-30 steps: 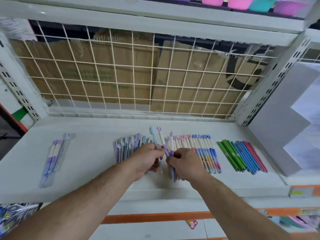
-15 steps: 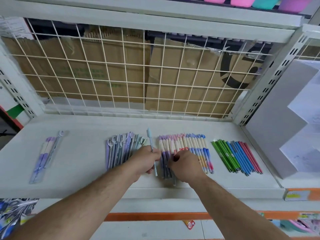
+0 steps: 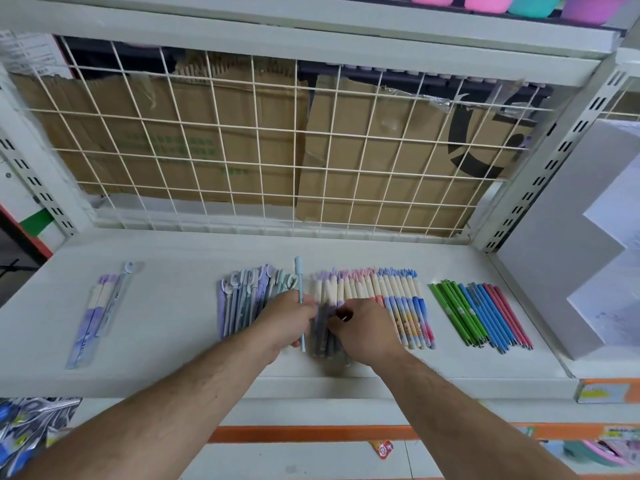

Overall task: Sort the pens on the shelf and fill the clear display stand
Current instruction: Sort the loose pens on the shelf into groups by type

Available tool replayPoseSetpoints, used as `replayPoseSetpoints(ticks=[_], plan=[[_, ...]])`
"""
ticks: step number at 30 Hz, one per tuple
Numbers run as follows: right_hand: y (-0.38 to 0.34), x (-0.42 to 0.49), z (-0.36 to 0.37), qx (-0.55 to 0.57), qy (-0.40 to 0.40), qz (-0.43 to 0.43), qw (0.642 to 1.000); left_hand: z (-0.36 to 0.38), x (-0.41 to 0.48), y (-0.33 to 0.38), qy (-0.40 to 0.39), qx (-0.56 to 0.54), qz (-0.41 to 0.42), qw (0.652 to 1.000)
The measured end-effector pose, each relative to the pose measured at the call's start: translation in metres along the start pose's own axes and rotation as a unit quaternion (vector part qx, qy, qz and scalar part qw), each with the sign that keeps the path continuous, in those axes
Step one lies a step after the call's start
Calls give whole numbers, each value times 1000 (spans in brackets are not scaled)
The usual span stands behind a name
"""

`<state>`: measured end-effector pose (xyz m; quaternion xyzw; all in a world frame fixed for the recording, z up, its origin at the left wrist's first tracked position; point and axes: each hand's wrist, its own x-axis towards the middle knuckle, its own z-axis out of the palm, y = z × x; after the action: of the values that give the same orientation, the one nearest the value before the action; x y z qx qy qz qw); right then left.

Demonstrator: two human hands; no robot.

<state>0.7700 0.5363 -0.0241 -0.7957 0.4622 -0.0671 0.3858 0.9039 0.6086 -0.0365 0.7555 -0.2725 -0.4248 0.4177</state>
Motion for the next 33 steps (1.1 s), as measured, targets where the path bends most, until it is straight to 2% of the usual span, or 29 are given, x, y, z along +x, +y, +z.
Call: replayPoseSetpoints(ticks=[6, 11, 16, 27, 33], plan=[[-2, 3, 2, -12, 37, 21, 999, -3, -5, 2, -14, 15, -1, 1000], [-8, 2, 8, 42, 62, 5, 997, -6, -9, 3, -46, 45, 8, 998], [-13, 5, 11, 57, 41, 7, 998, -11, -12, 5, -49, 47, 4, 998], [-14, 0, 15, -99, 38, -32, 994, -15, -18, 6, -77, 18, -30, 996], [-13, -6, 14, -115, 61, -31, 991, -16, -19, 8, -67, -12, -25, 997]])
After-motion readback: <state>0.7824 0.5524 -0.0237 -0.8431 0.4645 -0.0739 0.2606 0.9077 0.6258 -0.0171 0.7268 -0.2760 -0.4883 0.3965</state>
